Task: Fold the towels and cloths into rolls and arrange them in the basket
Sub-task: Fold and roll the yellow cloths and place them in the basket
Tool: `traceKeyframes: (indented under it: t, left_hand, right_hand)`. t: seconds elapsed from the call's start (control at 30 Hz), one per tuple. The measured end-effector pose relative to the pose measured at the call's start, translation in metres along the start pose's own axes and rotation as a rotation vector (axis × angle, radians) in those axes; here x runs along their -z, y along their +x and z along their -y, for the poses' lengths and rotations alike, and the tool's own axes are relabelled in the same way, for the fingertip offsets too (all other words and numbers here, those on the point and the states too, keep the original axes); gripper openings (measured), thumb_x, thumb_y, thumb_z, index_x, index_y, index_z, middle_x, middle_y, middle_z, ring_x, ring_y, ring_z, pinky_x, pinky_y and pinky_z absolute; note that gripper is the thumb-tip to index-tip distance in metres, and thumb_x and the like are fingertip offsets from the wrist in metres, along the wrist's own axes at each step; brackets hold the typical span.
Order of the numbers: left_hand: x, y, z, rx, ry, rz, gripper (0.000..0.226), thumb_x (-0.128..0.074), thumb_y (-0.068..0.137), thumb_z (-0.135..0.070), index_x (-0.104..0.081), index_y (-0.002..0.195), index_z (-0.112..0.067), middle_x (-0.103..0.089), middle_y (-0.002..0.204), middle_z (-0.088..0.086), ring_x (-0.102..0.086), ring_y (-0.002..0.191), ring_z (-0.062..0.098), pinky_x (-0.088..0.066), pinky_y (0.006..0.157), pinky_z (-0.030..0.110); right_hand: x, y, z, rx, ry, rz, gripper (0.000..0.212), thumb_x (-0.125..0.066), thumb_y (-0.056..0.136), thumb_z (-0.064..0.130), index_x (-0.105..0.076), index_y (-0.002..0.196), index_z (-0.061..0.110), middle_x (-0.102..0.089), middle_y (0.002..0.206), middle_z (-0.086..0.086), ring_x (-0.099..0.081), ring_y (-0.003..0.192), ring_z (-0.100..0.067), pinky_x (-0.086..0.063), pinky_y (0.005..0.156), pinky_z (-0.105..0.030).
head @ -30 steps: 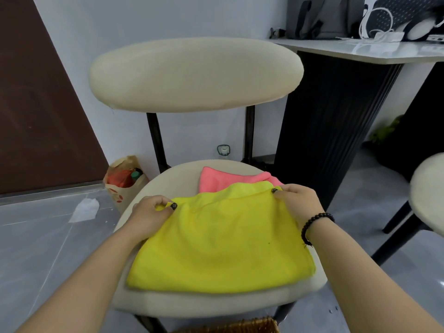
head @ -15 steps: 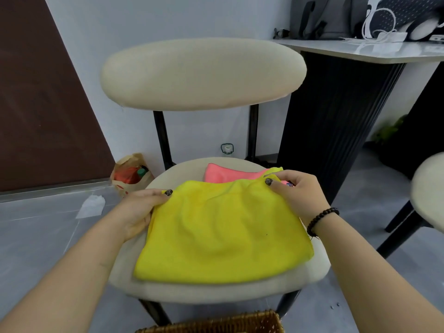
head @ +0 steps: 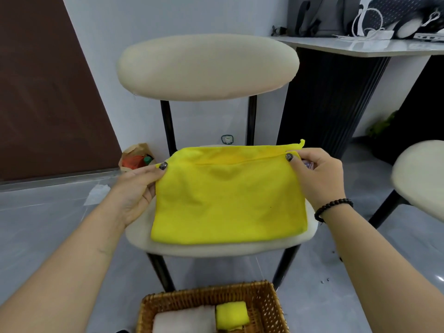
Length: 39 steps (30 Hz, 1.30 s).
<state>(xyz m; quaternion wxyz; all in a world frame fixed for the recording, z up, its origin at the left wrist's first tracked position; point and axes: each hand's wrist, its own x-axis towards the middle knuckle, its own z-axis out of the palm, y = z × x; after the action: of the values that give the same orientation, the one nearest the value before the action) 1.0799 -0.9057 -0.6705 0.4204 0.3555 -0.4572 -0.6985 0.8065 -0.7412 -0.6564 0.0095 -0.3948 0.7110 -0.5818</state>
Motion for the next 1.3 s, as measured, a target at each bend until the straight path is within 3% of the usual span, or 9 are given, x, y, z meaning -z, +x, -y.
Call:
traceKeyframes:
  t: [0.13,0.23,0.3,0.43,0.53,0.77,0.87,1.0,1.3]
  left_hand:
    - [0.003,-0.030,-0.001,0.070,-0.023,0.119,0.006,-0.076,0.068,-0.004,-0.077,0.074,-0.004,-0.074,0.085,0.011,-0.072,0.072,0.012,-0.057,0.062,0.019]
    - [0.014,-0.052,-0.001,0.096,0.028,0.232,0.061,-0.099,0.026,-0.025,-0.078,0.079,-0.004,-0.075,0.089,0.013,-0.073,0.076,0.015,-0.057,0.062,0.020]
    - [0.021,-0.068,-0.002,0.076,0.039,0.241,0.069,-0.100,0.019,-0.032,-0.079,0.080,-0.006,-0.075,0.089,0.012,-0.073,0.074,0.014,-0.057,0.061,0.020]
    - [0.026,-0.095,-0.007,0.002,0.090,0.142,0.038,-0.088,0.051,-0.027,-0.076,0.082,-0.008,-0.075,0.084,0.006,-0.069,0.070,0.011,-0.055,0.057,0.019]
    - [0.024,-0.110,-0.010,-0.087,0.161,0.037,0.022,-0.069,0.068,-0.022,-0.071,0.088,-0.011,-0.073,0.076,0.000,-0.066,0.061,0.007,-0.052,0.051,0.018]
    - [0.023,-0.116,-0.008,-0.289,0.305,-0.097,0.020,-0.070,0.066,-0.037,-0.073,0.083,-0.027,-0.073,0.081,-0.005,-0.063,0.073,0.010,-0.050,0.062,0.029]
    - [0.020,-0.110,-0.007,-0.341,0.327,-0.090,0.016,-0.070,0.067,-0.034,-0.073,0.082,-0.029,-0.074,0.078,-0.011,-0.065,0.073,0.002,-0.056,0.063,0.021]
    - [0.020,-0.099,-0.007,-0.367,0.314,-0.085,0.015,-0.073,0.063,-0.035,-0.078,0.076,-0.030,-0.075,0.084,-0.007,-0.066,0.082,0.009,-0.057,0.075,0.024]
    - [0.018,-0.088,-0.003,-0.377,0.281,-0.105,0.014,-0.072,0.068,-0.030,-0.077,0.081,-0.029,-0.076,0.084,-0.005,-0.068,0.076,0.005,-0.054,0.061,0.017]
  right_hand:
    - [0.013,-0.021,0.013,0.021,0.024,-0.020,0.009,-0.065,0.089,0.013,-0.073,0.093,0.016,-0.066,0.097,-0.001,-0.056,0.082,0.000,-0.046,0.078,-0.015]
    - [0.022,-0.039,0.023,-0.002,0.053,-0.026,0.011,-0.065,0.088,0.016,-0.073,0.095,0.020,-0.067,0.093,0.002,-0.054,0.077,0.000,-0.045,0.074,-0.017]
    - [0.028,-0.052,0.029,-0.032,0.105,-0.040,0.012,-0.066,0.088,0.018,-0.072,0.094,0.026,-0.068,0.090,0.009,-0.056,0.078,0.002,-0.044,0.075,-0.015]
    - [0.036,-0.073,0.039,-0.106,0.191,-0.063,0.011,-0.067,0.087,0.018,-0.074,0.095,0.021,-0.071,0.095,0.009,-0.059,0.087,0.001,-0.046,0.082,-0.014]
    - [0.036,-0.080,0.044,-0.145,0.217,-0.063,0.010,-0.067,0.087,0.019,-0.073,0.094,0.023,-0.068,0.092,0.016,-0.057,0.087,0.014,-0.043,0.081,-0.009]
    - [0.029,-0.080,0.046,-0.193,0.226,-0.063,0.011,-0.068,0.087,0.022,-0.073,0.096,0.019,-0.067,0.085,0.006,-0.055,0.077,-0.005,-0.049,0.073,-0.023]
    - [0.028,-0.076,0.045,-0.185,0.222,-0.053,0.007,-0.068,0.087,0.023,-0.073,0.092,0.021,-0.065,0.080,0.009,-0.054,0.071,0.001,-0.047,0.069,-0.015]
    - [0.028,-0.069,0.041,-0.204,0.227,-0.060,0.006,-0.067,0.088,0.020,-0.072,0.090,0.023,-0.066,0.080,0.015,-0.056,0.069,0.008,-0.046,0.069,-0.011]
    - [0.030,-0.057,0.032,-0.233,0.220,-0.099,0.011,-0.068,0.087,0.021,-0.074,0.096,0.019,-0.065,0.083,0.016,-0.054,0.075,0.002,-0.050,0.076,-0.020]
